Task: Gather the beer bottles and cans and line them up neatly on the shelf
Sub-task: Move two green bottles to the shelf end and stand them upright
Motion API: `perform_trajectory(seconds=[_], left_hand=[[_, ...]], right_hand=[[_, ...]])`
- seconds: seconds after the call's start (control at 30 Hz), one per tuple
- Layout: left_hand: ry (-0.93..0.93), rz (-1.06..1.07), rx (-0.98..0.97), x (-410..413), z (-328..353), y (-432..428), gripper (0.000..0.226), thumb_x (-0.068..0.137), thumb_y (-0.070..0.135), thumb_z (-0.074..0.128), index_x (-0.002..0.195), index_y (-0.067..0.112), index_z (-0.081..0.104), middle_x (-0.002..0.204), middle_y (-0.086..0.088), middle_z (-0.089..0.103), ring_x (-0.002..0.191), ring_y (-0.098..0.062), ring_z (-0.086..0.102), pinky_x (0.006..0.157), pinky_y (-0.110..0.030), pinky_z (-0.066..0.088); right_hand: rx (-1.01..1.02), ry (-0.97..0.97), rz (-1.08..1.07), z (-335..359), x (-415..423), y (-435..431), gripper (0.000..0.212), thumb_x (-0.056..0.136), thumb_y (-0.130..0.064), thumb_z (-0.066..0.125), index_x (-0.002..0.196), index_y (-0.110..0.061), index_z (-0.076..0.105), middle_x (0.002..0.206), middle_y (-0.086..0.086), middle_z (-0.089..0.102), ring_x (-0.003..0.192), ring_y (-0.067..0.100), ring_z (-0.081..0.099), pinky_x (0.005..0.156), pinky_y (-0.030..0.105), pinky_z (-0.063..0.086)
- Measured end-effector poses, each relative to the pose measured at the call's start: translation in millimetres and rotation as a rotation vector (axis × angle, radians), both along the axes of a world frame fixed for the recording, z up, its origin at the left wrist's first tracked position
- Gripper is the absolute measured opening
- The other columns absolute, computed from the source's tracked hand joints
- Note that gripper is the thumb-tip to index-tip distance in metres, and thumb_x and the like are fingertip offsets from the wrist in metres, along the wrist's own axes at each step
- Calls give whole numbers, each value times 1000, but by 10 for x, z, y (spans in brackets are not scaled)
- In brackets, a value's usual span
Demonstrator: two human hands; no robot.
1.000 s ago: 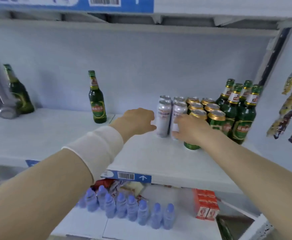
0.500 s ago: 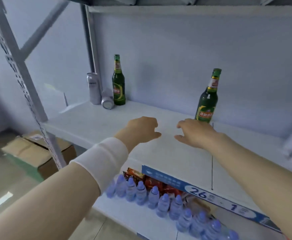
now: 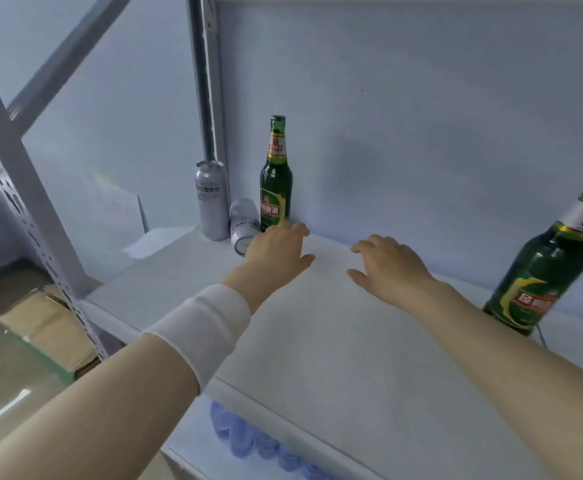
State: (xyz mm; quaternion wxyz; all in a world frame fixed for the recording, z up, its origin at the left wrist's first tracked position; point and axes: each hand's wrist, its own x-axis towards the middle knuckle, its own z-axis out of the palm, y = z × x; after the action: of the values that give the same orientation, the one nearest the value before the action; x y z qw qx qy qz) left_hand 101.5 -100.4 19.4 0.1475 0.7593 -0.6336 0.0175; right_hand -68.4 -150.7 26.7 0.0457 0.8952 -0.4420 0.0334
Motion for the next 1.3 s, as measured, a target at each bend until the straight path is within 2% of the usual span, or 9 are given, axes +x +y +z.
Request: perform_trajectory(seconds=[0.23, 0.33, 0.47, 0.67, 0.87, 1.03, 1.13, 1.2, 1.3], left_hand=[[501, 53, -312, 834, 64, -758, 91, 79, 29, 68, 146, 13, 8, 149, -14, 21, 139, -30, 22, 113, -41, 22], [668, 40, -253, 1078, 70, -1105, 100, 76, 33, 71, 146, 17, 1, 152, -12, 16, 141, -29, 18, 113, -46, 23], [953, -16, -170, 1244, -38, -1406, 100, 71, 27, 76, 145, 18, 10, 147, -11, 32, 135, -31, 33, 107, -49, 33], [1038, -27, -301, 1247, -191, -1470, 79, 67, 22, 79, 133, 16, 35, 131, -6, 52, 120, -27, 50, 94, -37, 43], [1001, -118, -317, 1000, -137, -1370, 79, 64, 25, 81, 130, 20, 38, 126, -2, 56, 114, -24, 53, 90, -36, 45], [1019, -279, -313, 515, 52, -1247, 78, 61, 24, 83, 127, 20, 41, 116, 4, 57, 101, -15, 54, 83, -31, 46], [1024, -348, -291, 120, 147, -1136, 77, 61, 23, 83, 126, 20, 42, 108, 10, 52, 97, -11, 52, 80, -29, 45], [1024, -369, -275, -167, 163, -1061, 76, 62, 24, 82, 126, 20, 42, 106, 11, 51, 95, -10, 52, 77, -27, 44], [1055, -350, -247, -582, 94, -973, 75, 63, 24, 82, 126, 20, 42, 105, 11, 51, 94, -10, 52, 76, -26, 44]], right_hand=[[-65, -30, -79, -15, 474, -358, 49, 94, -40, 43, 136, -16, 39, 134, 4, 47, 123, 24, 45, 100, 32, 35], [-63, -38, -175, 6, 623, -420, 46, 93, -40, 42, 132, -16, 42, 131, 4, 48, 121, 25, 46, 97, 32, 36], [-76, -66, -294, 32, 757, -443, 45, 93, -39, 42, 132, -17, 42, 131, 3, 47, 121, 24, 45, 96, 32, 36], [-47, -163, -424, -29, 697, -293, 47, 94, -36, 42, 138, -19, 37, 139, 1, 41, 127, 21, 40, 99, 31, 34], [-158, -435, -567, -182, 205, -85, 43, 90, -33, 53, 129, -17, 48, 129, 2, 49, 122, 20, 47, 84, 32, 44], [-271, -724, -771, -333, -408, -39, 57, 77, -29, 71, 127, -12, 48, 124, 11, 49, 110, 28, 53, 82, 34, 45], [-328, -898, -905, -374, -864, -105, 74, 70, -32, 77, 131, -11, 41, 129, 14, 43, 119, 30, 45, 92, 44, 46], [-339, -984, -960, -385, -1163, -186, 86, 67, -34, 80, 137, -9, 35, 135, 16, 41, 127, 29, 35, 102, 44, 39], [-138, -1099, -1019, -421, -1557, -392, 103, 65, -35, 81, 145, -10, 21, 146, 16, 31, 137, 29, 27, 110, 47, 31]])
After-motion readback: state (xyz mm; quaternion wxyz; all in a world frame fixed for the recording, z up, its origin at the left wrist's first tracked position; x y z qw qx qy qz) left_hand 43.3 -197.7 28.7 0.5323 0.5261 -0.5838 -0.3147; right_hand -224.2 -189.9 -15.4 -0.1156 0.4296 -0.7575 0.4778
